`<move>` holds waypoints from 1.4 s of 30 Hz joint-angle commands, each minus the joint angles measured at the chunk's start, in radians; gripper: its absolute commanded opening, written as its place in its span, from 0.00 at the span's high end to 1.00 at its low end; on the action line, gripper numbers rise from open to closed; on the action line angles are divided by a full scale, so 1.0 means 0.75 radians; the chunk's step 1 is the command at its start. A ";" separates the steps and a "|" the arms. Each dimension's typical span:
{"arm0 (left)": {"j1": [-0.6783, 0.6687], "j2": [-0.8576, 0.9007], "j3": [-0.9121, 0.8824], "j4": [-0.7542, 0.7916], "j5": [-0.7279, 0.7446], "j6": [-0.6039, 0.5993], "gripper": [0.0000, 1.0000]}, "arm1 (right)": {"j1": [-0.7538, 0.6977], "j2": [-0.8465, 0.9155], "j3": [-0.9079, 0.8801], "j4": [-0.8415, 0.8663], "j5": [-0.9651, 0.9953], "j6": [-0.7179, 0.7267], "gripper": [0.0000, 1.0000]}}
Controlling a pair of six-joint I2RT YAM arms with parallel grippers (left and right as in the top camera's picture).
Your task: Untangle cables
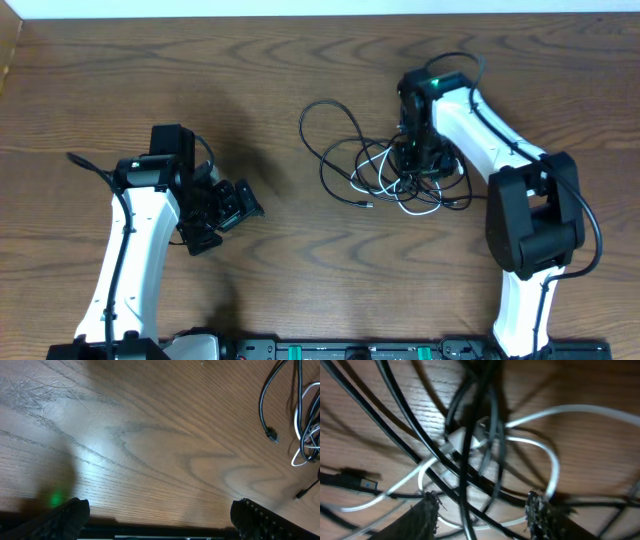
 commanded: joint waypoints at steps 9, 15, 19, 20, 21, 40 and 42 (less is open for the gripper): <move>0.003 0.002 -0.007 0.003 0.006 -0.013 0.05 | 0.017 0.006 -0.021 0.187 -0.099 0.056 0.49; 0.003 0.002 -0.007 0.003 0.006 -0.013 0.05 | 0.030 0.006 -0.032 0.283 -0.139 0.056 0.63; 0.003 0.002 -0.007 0.003 0.006 -0.013 0.04 | 0.052 0.006 -0.052 0.350 -0.117 0.055 0.68; 0.003 0.002 -0.007 0.003 0.006 -0.013 0.05 | 0.057 0.006 -0.052 0.361 -0.099 0.056 0.68; 0.003 0.002 -0.007 0.003 0.006 -0.013 0.04 | 0.061 0.006 -0.052 0.374 -0.097 0.055 0.68; 0.003 0.002 -0.007 0.003 0.006 -0.013 0.05 | 0.067 0.026 -0.111 0.440 -0.019 0.055 0.77; 0.003 0.002 -0.007 0.003 0.006 -0.013 0.05 | 0.067 0.026 -0.117 0.447 -0.018 0.055 0.79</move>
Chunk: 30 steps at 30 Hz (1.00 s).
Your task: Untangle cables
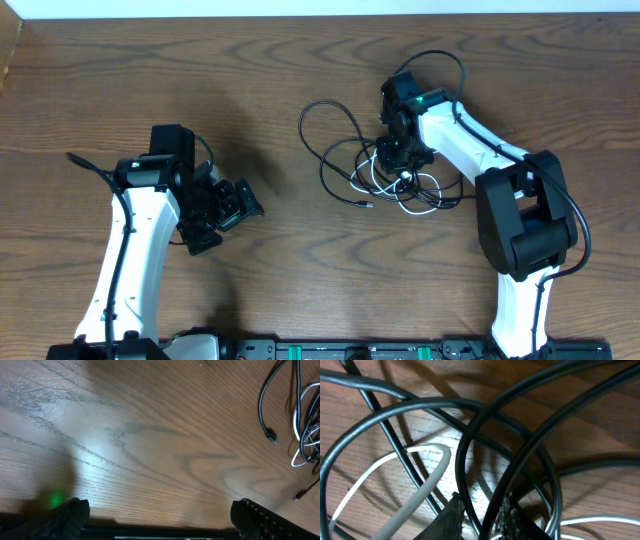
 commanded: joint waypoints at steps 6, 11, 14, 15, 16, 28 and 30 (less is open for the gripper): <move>0.003 0.002 -0.007 -0.003 0.006 -0.013 0.05 | 0.006 0.013 -0.030 0.021 0.016 0.003 0.98; 0.003 0.002 -0.007 -0.002 0.006 -0.012 0.05 | -0.014 -0.041 0.113 -0.075 0.016 0.003 0.99; 0.003 0.002 -0.007 -0.002 0.006 -0.012 0.05 | -0.044 -0.094 0.296 -0.214 -0.003 0.003 0.99; 0.003 0.002 -0.007 -0.002 0.006 -0.012 0.05 | -0.052 -0.111 0.365 -0.268 -0.008 0.003 0.99; 0.003 0.002 -0.007 -0.002 0.006 -0.013 0.05 | -0.058 -0.131 0.450 -0.330 -0.010 0.003 0.99; 0.003 0.002 -0.007 -0.003 0.006 -0.013 0.05 | -0.066 -0.420 0.928 -0.457 0.015 0.110 0.98; 0.003 0.002 -0.007 -0.002 0.006 -0.013 0.05 | -0.066 -0.485 0.928 -0.405 0.015 0.114 0.98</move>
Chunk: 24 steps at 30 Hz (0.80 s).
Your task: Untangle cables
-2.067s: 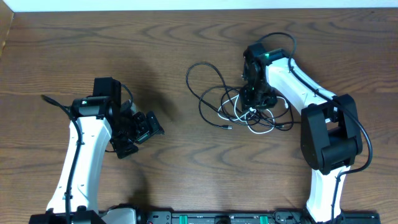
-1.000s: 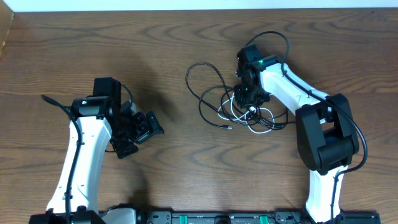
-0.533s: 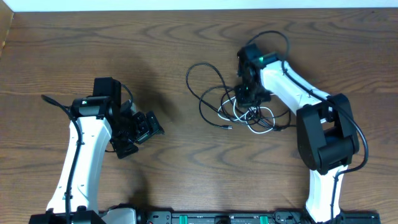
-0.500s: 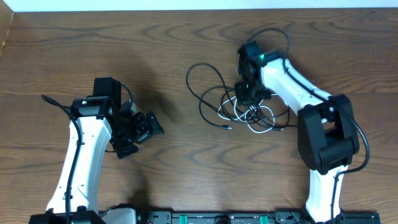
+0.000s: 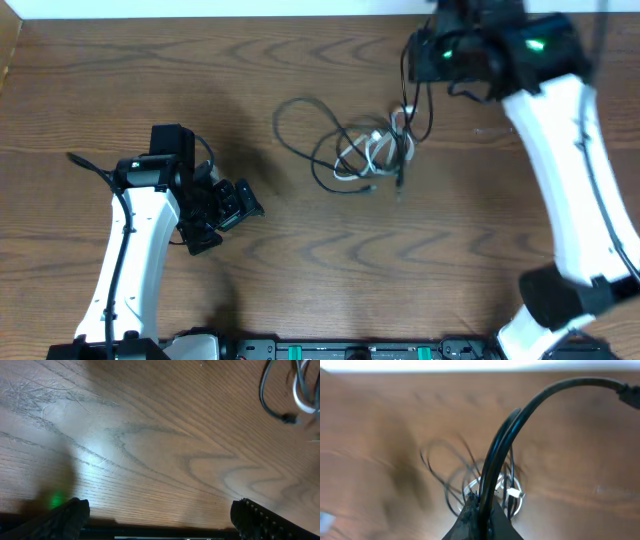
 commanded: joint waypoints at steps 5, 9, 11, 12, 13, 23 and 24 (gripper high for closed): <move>0.003 0.002 -0.007 -0.002 0.006 -0.013 0.05 | 0.001 -0.189 0.019 0.091 0.147 0.077 0.98; 0.003 0.002 -0.007 -0.003 0.006 -0.013 0.05 | 0.016 -0.210 0.018 -0.023 0.697 0.122 0.99; 0.003 0.002 -0.007 -0.003 0.006 -0.013 0.04 | 0.017 -0.201 0.018 -0.098 0.898 0.199 0.98; 0.003 0.002 -0.007 -0.002 0.006 -0.013 0.05 | 0.017 -0.199 0.018 -0.129 0.950 0.246 0.98; 0.003 0.002 -0.007 -0.002 0.006 -0.013 0.05 | 0.017 -0.199 0.018 -0.144 0.948 0.288 0.98; 0.003 0.002 -0.008 0.003 0.006 -0.013 0.05 | -0.024 -0.366 0.020 0.548 0.034 0.331 0.98; 0.003 0.002 -0.008 0.003 0.006 -0.013 0.05 | -0.024 -0.381 0.020 0.611 0.020 0.332 0.98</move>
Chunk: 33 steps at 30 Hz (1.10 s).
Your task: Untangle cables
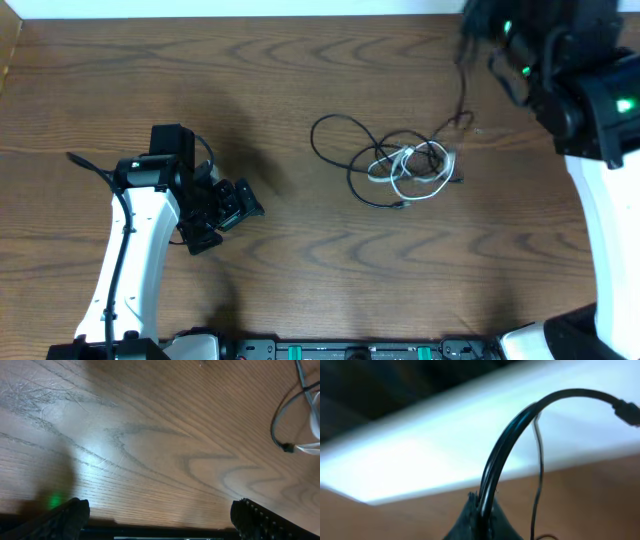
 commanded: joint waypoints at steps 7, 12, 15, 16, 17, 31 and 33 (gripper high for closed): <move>0.003 0.002 -0.008 0.005 0.003 -0.013 0.05 | -0.013 -0.132 0.023 -0.142 0.176 0.034 0.98; 0.003 0.002 -0.008 0.005 0.003 -0.013 0.05 | -0.013 -0.016 0.023 -0.341 -0.065 0.034 0.98; 0.003 0.002 -0.008 0.000 0.002 -0.012 0.05 | -0.013 0.051 0.023 -0.278 -0.418 0.033 0.99; 0.003 0.002 -0.008 -0.002 0.002 -0.012 0.05 | -0.013 0.076 0.023 -0.241 -0.547 0.034 0.98; 0.003 0.002 -0.008 -0.006 0.002 -0.012 0.05 | -0.013 0.099 0.023 -0.202 -0.665 0.034 0.98; 0.007 -0.016 0.043 0.013 0.248 0.213 0.02 | 0.127 0.255 0.023 -0.113 -0.785 0.042 0.98; 0.012 -0.062 0.095 0.003 0.216 0.214 0.02 | 0.163 0.277 0.023 -0.109 -0.731 0.043 0.99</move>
